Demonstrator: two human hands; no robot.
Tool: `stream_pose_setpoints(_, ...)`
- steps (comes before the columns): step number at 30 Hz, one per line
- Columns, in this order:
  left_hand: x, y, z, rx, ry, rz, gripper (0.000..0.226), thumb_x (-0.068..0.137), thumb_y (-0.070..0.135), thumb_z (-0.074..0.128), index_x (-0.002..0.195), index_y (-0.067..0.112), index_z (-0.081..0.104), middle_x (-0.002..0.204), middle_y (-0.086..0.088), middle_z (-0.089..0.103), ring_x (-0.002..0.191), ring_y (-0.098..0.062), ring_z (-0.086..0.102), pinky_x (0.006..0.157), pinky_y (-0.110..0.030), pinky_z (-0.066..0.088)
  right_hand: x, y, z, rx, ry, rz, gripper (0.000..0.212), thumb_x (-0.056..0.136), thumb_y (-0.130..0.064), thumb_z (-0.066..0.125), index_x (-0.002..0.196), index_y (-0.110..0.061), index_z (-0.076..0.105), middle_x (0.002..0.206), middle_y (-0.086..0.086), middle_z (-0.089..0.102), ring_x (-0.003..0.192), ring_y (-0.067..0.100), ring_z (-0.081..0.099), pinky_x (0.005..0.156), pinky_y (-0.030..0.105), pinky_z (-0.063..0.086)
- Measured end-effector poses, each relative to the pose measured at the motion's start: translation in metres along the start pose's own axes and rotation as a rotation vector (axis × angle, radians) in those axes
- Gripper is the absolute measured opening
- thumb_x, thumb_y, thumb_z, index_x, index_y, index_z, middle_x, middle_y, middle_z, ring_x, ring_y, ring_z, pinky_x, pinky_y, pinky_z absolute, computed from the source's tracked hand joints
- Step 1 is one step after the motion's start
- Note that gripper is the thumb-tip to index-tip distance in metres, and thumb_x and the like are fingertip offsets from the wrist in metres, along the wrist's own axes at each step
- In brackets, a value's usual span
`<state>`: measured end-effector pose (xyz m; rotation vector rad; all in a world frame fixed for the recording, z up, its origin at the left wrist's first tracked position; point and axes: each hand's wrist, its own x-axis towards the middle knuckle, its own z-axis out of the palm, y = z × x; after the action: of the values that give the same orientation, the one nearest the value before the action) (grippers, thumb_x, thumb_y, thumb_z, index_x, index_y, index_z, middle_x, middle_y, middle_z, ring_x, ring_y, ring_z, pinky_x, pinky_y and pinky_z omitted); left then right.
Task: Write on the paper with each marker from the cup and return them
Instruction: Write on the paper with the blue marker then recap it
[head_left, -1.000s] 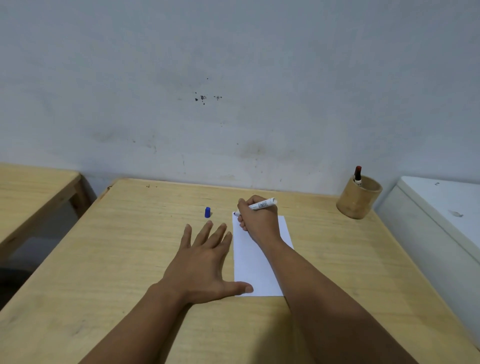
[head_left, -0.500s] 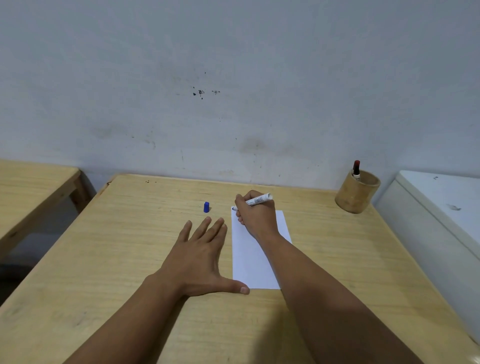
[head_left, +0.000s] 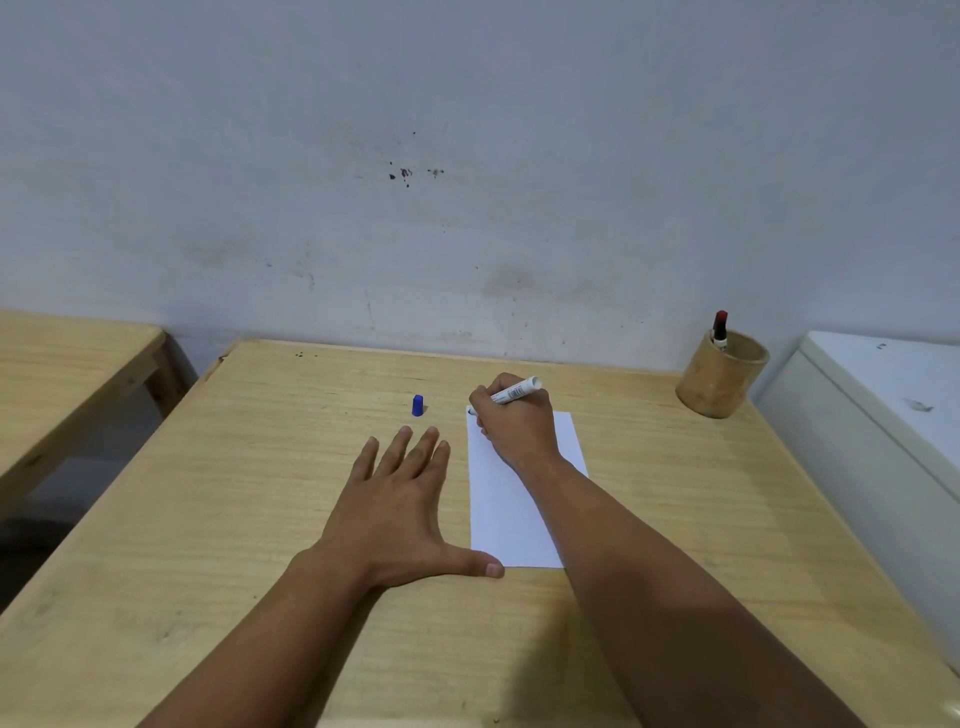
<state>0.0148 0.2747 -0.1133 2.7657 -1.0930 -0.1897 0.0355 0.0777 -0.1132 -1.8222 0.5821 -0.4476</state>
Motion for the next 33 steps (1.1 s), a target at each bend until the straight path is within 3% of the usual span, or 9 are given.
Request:
stream_pose_setpoints(6, -0.002, 0.002, -0.005, -0.026, 0.007, 0.025, 0.149, 0.047, 0.113, 0.027, 0.165, 0.024, 0.007, 0.173, 0.007, -0.007, 0.159, -0.017, -0.014, 0.128, -0.050, -0.004, 0.006, -0.001, -0.002, 0.232, 0.031, 0.049, 0.030, 0.094, -0.021, 0.074, 0.066, -0.018, 0.064, 0.064, 0.009, 0.071, 0.055, 0.018, 0.066, 0.054, 0.029, 0.052)
stream_pose_setpoints(8, 0.000, 0.000, -0.010, -0.144, 0.104, 0.015, 0.129, 0.056, 0.109, 0.030, 0.157, 0.029, 0.035, 0.168, 0.010, 0.028, 0.157, -0.017, 0.019, 0.124, -0.042, 0.018, 0.008, -0.004, -0.004, 0.314, 0.025, 0.075, 0.027, 0.097, -0.021, 0.077, 0.076, -0.010, 0.064, 0.061, 0.007, 0.068, 0.052, 0.015, 0.063, 0.049, 0.025, 0.049)
stream_pose_setpoints(11, 0.022, -0.007, -0.014, -0.336, 0.537, -0.099, 0.064, 0.080, 0.081, 0.058, 0.123, 0.034, 0.063, 0.117, 0.017, 0.066, 0.110, -0.010, 0.064, 0.088, -0.035, 0.051, 0.011, -0.013, -0.006, 0.387, -0.029, 0.104, 0.031, 0.096, -0.029, 0.080, 0.077, -0.012, 0.063, 0.063, 0.006, 0.069, 0.054, 0.018, 0.059, 0.047, 0.024, 0.043)
stream_pose_setpoints(13, 0.041, -0.011, -0.020, -0.311, 0.654, -0.146, 0.043, 0.090, 0.057, 0.064, 0.127, 0.035, 0.062, 0.116, 0.017, 0.065, 0.107, -0.014, 0.063, 0.081, -0.036, 0.053, 0.011, -0.022, -0.010, 0.357, -0.028, 0.083, 0.035, 0.093, -0.043, 0.081, 0.079, -0.015, 0.066, 0.064, 0.004, 0.070, 0.052, 0.016, 0.055, 0.046, 0.023, 0.039)
stream_pose_setpoints(15, 0.058, -0.016, -0.021, -0.312, 0.545, -0.179, 0.043, 0.097, 0.046, 0.059, 0.138, 0.032, 0.060, 0.127, 0.012, 0.063, 0.115, -0.018, 0.060, 0.083, -0.036, 0.052, 0.010, -0.035, -0.017, 0.308, 0.024, 0.029, 0.040, 0.092, -0.050, 0.080, 0.076, -0.017, 0.063, 0.067, 0.004, 0.073, 0.044, 0.008, 0.049, 0.044, 0.021, 0.036)
stream_pose_setpoints(20, 0.076, -0.024, -0.015, -0.281, 0.422, -0.226, 0.027, 0.100, 0.032, 0.057, 0.121, 0.025, 0.074, 0.117, 0.004, 0.072, 0.111, -0.024, 0.063, 0.083, -0.035, 0.052, 0.002, -0.059, -0.052, 0.238, 0.004, -0.081, 0.021, 0.091, -0.026, 0.085, 0.086, -0.015, 0.068, 0.076, 0.005, 0.075, 0.051, 0.009, 0.061, 0.054, 0.024, 0.046)
stream_pose_setpoints(24, 0.074, -0.017, -0.033, -0.570, 0.437, -0.312, 0.025, 0.095, 0.020, 0.064, 0.118, 0.021, 0.074, 0.105, 0.003, 0.077, 0.102, -0.021, 0.069, 0.082, -0.032, 0.050, -0.018, -0.069, -0.081, 0.311, -0.163, -0.102, 0.028, 0.103, -0.001, 0.063, 0.121, -0.018, 0.076, 0.105, 0.006, 0.083, 0.094, 0.018, 0.081, 0.076, 0.030, 0.054)
stream_pose_setpoints(28, 0.066, 0.007, -0.071, -0.897, 0.460, -0.297, 0.009, 0.091, 0.016, 0.070, 0.089, 0.020, 0.077, 0.087, 0.005, 0.079, 0.089, -0.019, 0.071, 0.073, -0.029, 0.049, -0.038, -0.079, -0.098, 0.559, -0.131, -0.021, 0.037, 0.101, 0.003, 0.051, 0.119, -0.012, 0.080, 0.102, 0.012, 0.082, 0.086, 0.025, 0.080, 0.085, 0.042, 0.063)
stream_pose_setpoints(33, 0.048, 0.039, -0.117, -1.199, 0.514, -0.304, 0.014, 0.093, 0.018, 0.068, 0.087, 0.015, 0.080, 0.086, -0.004, 0.077, 0.077, -0.019, 0.063, 0.072, -0.034, 0.049, -0.065, -0.081, -0.103, 0.187, -0.139, -0.228, 0.021, 0.101, -0.009, 0.065, 0.112, -0.026, 0.067, 0.099, 0.013, 0.074, 0.058, 0.014, 0.064, 0.054, 0.023, 0.051)
